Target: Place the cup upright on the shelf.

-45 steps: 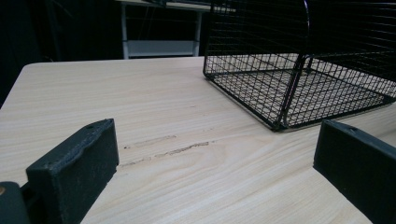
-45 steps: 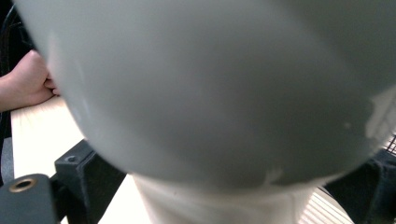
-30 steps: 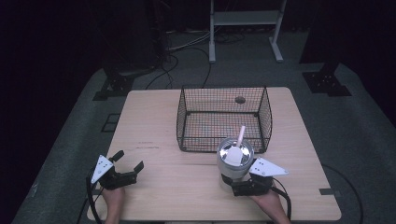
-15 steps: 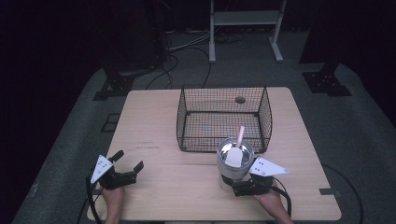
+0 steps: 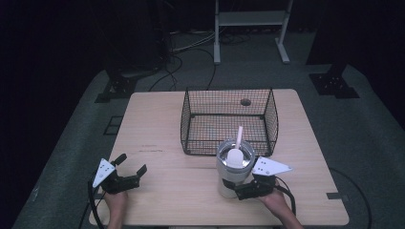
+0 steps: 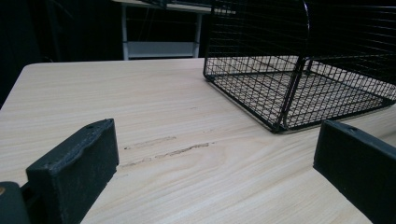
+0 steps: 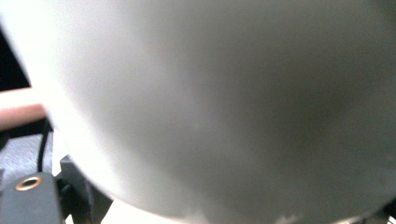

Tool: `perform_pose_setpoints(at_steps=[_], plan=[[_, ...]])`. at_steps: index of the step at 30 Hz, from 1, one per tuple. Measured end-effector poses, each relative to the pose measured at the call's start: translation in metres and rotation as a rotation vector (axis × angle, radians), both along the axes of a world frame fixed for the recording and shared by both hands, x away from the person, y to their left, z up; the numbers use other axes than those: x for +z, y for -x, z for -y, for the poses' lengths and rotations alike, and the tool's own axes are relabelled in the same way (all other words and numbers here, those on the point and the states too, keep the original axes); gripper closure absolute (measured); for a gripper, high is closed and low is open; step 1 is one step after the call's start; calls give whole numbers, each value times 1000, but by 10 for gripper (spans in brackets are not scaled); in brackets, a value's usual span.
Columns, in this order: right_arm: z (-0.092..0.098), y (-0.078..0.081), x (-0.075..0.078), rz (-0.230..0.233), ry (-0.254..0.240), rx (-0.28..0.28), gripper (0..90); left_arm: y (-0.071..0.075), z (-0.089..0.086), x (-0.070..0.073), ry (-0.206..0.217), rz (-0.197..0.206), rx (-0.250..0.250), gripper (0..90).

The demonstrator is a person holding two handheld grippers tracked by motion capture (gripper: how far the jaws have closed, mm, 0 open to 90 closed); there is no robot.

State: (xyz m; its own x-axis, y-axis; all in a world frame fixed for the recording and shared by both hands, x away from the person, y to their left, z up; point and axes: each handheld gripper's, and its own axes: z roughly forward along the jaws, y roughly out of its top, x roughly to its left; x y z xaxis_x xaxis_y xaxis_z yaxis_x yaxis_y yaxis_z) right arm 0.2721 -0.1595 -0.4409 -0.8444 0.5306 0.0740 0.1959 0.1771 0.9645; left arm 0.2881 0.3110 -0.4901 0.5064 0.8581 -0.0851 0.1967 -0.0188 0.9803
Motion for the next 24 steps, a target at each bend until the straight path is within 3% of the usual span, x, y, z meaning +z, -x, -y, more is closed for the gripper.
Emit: perform_pose_setpoints(at_steps=[4, 12, 24], plan=[[-2, -5, 7, 3, -19, 10, 93, 0, 0, 0, 3, 2, -1, 0], [-7, -26, 43, 36, -36, 37, 93, 1, -1, 0, 16, 2, 2, 0], [-20, -46, 66, 58, -25, 63, 93, 0, -1, 0, 21, 5, 0, 0]])
